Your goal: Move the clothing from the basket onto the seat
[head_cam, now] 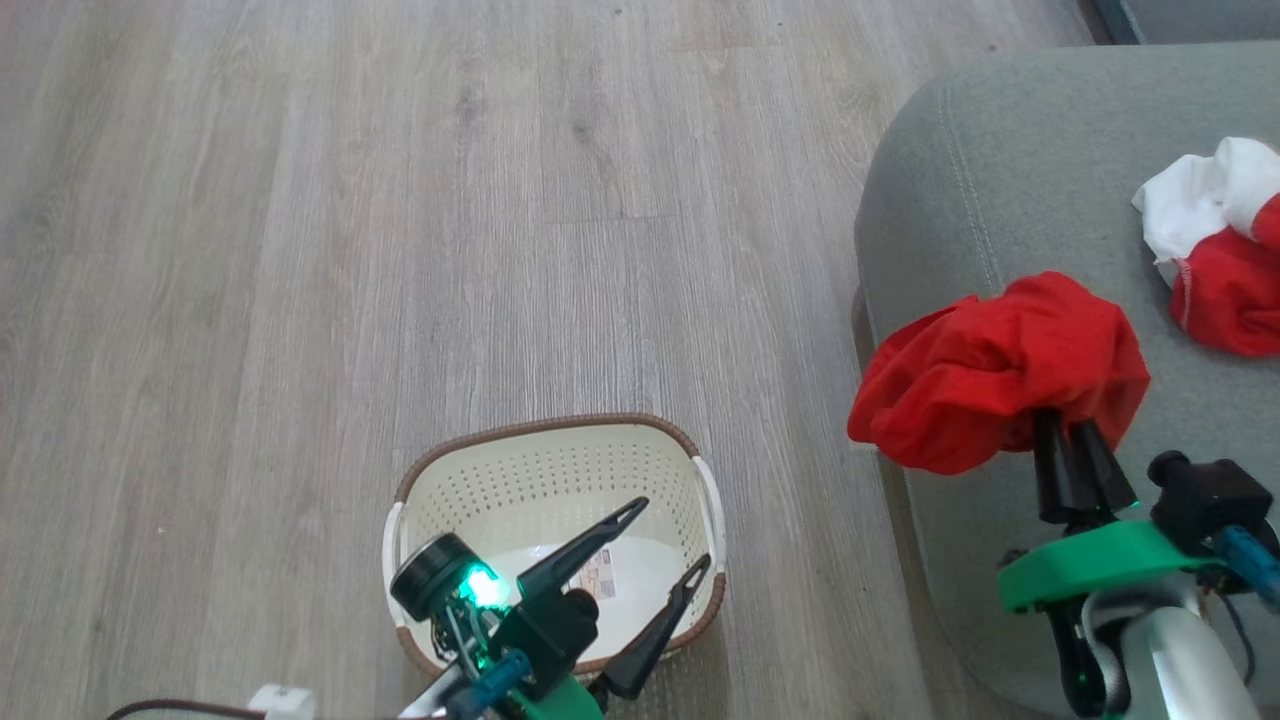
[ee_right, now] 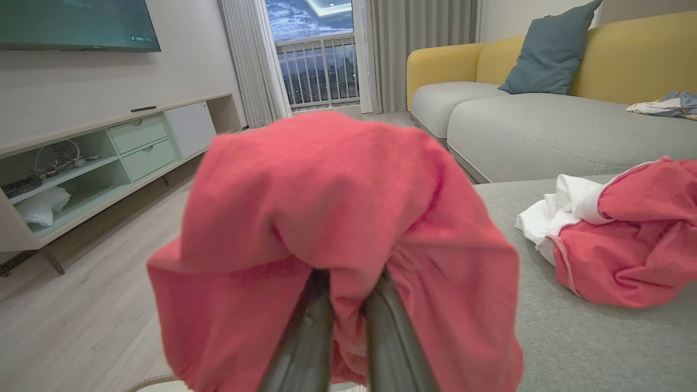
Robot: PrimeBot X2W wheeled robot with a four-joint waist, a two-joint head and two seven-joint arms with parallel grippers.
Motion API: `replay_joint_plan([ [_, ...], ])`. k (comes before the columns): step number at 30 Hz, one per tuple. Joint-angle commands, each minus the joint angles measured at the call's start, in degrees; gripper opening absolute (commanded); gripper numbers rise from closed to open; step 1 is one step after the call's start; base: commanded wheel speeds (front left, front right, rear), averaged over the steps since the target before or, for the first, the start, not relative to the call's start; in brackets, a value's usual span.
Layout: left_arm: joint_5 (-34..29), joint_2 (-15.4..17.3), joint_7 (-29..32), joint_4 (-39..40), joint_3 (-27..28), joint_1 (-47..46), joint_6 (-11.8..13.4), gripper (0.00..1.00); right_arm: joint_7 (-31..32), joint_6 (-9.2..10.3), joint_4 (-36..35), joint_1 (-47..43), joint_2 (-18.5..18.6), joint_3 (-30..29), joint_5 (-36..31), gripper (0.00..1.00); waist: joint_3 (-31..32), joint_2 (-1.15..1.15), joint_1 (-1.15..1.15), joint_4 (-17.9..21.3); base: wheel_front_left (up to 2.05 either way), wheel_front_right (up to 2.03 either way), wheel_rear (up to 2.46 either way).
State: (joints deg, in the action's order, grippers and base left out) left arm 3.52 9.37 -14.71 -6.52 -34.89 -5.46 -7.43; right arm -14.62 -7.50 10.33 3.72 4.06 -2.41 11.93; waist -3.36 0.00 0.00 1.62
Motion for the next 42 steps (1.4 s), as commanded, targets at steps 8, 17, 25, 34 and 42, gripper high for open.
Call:
replay_joint_plan([
  [8,0.1,-0.4,-0.3,2.2,2.5,-1.5,-0.1,1.00,-0.4,0.01,-3.1,1.7,0.4,0.1,-0.6,0.00,-0.8,0.00,0.00,2.5,0.00,0.00,0.00],
  [17,-0.2,0.4,-0.3,3.3,2.3,-2.8,-0.1,1.00,-0.4,0.01,-4.8,2.3,0.0,-0.9,-1.1,0.00,-3.3,0.00,0.00,8.6,0.00,0.00,0.00],
  [25,-0.5,2.0,-0.3,4.5,1.1,-4.4,-0.1,1.00,-0.4,0.01,-6.5,2.5,-0.7,-1.9,-1.3,0.00,-6.5,0.00,0.00,17.2,0.00,0.00,0.00],
  [34,-0.8,4.2,-0.3,5.3,-0.8,-5.6,-0.1,1.00,-0.4,0.01,-7.7,1.7,-1.1,-2.3,-0.1,0.00,-9.2,0.00,0.00,26.0,0.00,0.00,0.00],
  [42,-0.5,4.9,-0.3,5.3,-3.3,-6.5,-0.1,1.00,-0.4,0.01,-8.6,0.2,-1.2,-3.4,2.1,0.00,-9.7,0.00,0.00,29.2,0.00,0.00,0.00],
])
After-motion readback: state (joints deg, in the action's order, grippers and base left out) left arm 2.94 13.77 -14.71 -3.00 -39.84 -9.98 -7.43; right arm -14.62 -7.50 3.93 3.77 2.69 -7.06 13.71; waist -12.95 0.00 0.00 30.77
